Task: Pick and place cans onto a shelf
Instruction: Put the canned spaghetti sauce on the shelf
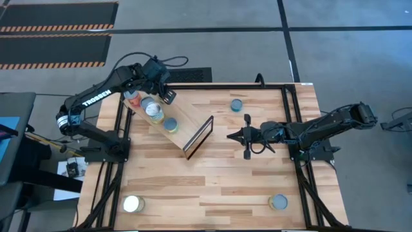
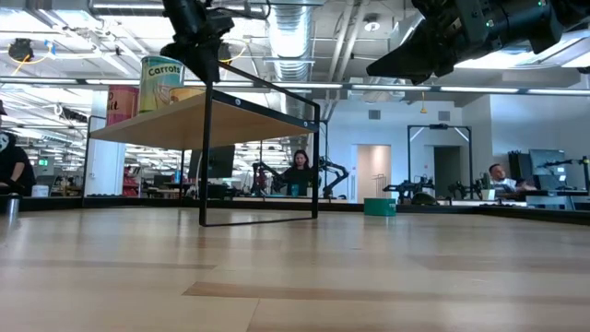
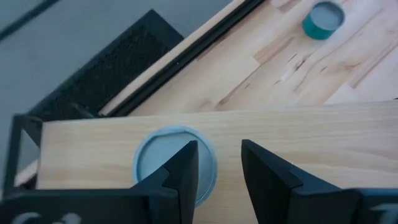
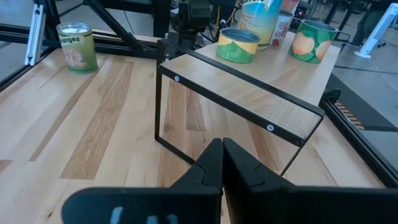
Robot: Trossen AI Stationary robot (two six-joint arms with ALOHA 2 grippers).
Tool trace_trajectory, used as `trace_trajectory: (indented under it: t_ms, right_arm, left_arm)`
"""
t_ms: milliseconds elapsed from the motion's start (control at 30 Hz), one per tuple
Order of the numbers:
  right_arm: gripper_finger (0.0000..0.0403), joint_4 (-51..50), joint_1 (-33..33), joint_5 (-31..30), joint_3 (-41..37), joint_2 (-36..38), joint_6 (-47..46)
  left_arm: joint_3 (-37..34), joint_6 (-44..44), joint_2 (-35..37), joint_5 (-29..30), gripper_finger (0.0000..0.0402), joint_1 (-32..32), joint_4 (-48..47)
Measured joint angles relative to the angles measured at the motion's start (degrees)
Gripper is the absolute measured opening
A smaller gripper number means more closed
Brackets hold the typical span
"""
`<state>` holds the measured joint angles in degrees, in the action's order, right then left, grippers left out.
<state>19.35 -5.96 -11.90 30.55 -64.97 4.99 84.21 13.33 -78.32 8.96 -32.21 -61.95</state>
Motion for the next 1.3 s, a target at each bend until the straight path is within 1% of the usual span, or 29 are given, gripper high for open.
trace_trajectory:
  t_ms: [200, 333, 400, 533, 633, 700, 767, 867, 967, 1033, 1167, 1300]
  right_arm:
    - [0.0022, 0.00, 0.00, 0.00, 0.00, 0.00, 0.00]
    - [0.0022, -0.02, 0.00, 0.00, 0.00, 0.00, 0.02]
    - [0.0022, -0.04, -0.02, 0.02, 0.00, 0.00, 0.04]
    - [0.0022, -0.35, 0.00, 0.02, 0.00, 0.00, 0.21]
    - [0.0022, -0.56, -0.02, -0.02, 0.00, 0.00, 1.11]
    - [0.0022, -0.57, -0.11, 0.00, 0.00, 0.00, 1.25]
    - [0.0022, -0.62, -0.69, -0.12, 0.00, 0.00, 1.62]
    - [0.0017, -0.66, -2.48, -0.17, 0.00, 0.00, 3.03]
    - [0.0008, -1.33, -5.32, -0.44, 0.21, 0.02, 3.88]
    - [0.0005, -4.10, -7.95, -1.43, 1.29, 0.04, 2.49]
    - [0.0005, -16.55, -15.08, -6.66, 5.62, -0.01, -5.87]
    - [0.0006, -34.22, -24.15, -11.76, 11.61, -1.36, -19.82]
  left_arm:
    - [4.05, -2.89, 0.09, 3.89, 0.0110, 3.45, -1.84]
    - [4.08, -4.22, 2.06, 5.45, 0.0110, 6.71, -1.40]
    - [2.80, -4.36, 3.75, 5.45, 0.0110, 8.95, -1.31]
    - [-0.83, -4.78, 8.14, 5.57, 0.0108, 16.20, -1.23]
    - [-5.02, -4.52, 11.84, 6.13, 0.0096, 23.67, 1.14]
    - [-8.71, -3.65, 14.06, 6.09, 0.0083, 29.23, 4.32]
    - [-13.41, -2.96, 16.22, 6.68, 0.0067, 35.32, 9.33]
    - [-21.37, -2.97, 18.71, 9.83, 0.0042, 43.76, 18.45]
    - [-29.47, -3.40, 19.92, 11.30, 0.0019, 50.77, 29.55]
    - [-34.36, -5.84, 19.87, 11.42, 0.0006, 55.00, 37.98]
    - [-43.27, -11.29, 19.11, 11.26, 0.0003, 61.57, 57.70]
    - [-50.62, -13.34, 19.04, 10.67, 0.0003, 65.84, 73.74]
